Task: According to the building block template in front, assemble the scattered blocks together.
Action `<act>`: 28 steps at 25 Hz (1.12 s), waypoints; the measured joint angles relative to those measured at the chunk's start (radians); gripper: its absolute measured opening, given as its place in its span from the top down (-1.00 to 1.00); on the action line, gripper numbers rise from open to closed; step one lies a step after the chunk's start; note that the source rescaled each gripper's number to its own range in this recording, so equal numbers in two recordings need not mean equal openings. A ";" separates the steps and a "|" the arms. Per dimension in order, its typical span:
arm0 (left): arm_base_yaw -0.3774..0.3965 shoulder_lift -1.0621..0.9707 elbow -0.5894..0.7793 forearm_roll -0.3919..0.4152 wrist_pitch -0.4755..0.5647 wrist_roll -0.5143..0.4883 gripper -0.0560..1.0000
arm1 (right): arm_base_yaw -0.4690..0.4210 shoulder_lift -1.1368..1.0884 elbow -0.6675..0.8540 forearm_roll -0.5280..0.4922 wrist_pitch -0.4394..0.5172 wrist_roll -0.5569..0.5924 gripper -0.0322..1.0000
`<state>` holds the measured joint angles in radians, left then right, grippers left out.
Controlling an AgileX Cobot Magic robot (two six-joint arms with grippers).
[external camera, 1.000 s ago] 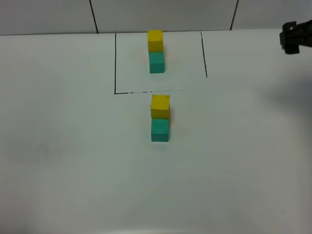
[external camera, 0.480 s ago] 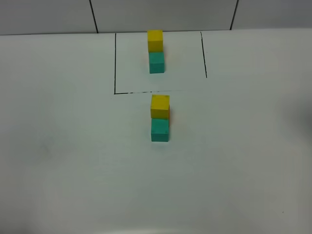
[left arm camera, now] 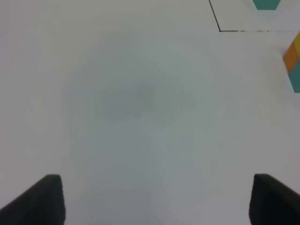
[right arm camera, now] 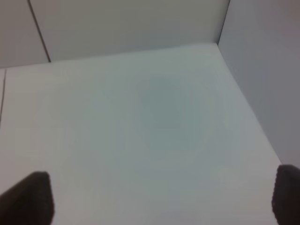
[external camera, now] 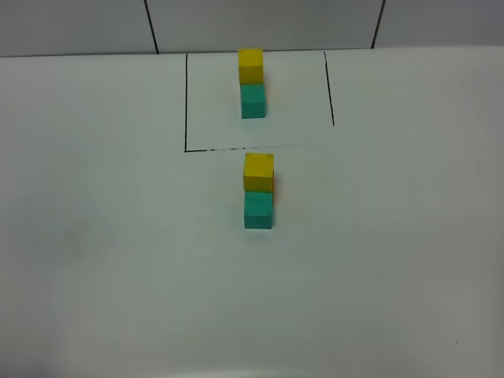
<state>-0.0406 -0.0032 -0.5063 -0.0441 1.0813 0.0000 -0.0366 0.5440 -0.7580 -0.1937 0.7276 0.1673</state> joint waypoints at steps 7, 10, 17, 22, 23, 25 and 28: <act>0.000 0.000 0.000 0.000 0.000 0.000 -0.54 | 0.000 -0.241 0.025 0.050 0.191 -0.051 -0.87; 0.000 0.000 0.000 0.000 0.000 0.000 -0.54 | 0.000 -0.324 0.028 0.054 0.269 -0.057 -0.85; 0.000 0.000 0.000 0.000 0.000 0.000 -0.54 | -0.027 -0.502 0.152 0.109 0.351 -0.060 -0.82; 0.000 0.000 0.000 0.000 0.000 0.000 -0.54 | -0.057 -0.550 0.221 0.147 0.368 -0.060 -0.81; 0.000 0.000 0.000 0.000 0.000 0.000 -0.54 | -0.061 -0.552 0.224 0.148 0.368 -0.061 -0.79; 0.000 0.000 0.000 0.000 0.000 0.000 -0.54 | -0.065 -0.552 0.225 0.150 0.363 -0.061 -0.74; 0.000 0.000 0.000 0.000 0.000 0.000 -0.54 | -0.080 -0.552 0.229 0.171 0.360 -0.061 -0.62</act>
<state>-0.0406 -0.0032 -0.5063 -0.0441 1.0813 0.0000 -0.1170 -0.0079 -0.5291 -0.0222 1.0880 0.1059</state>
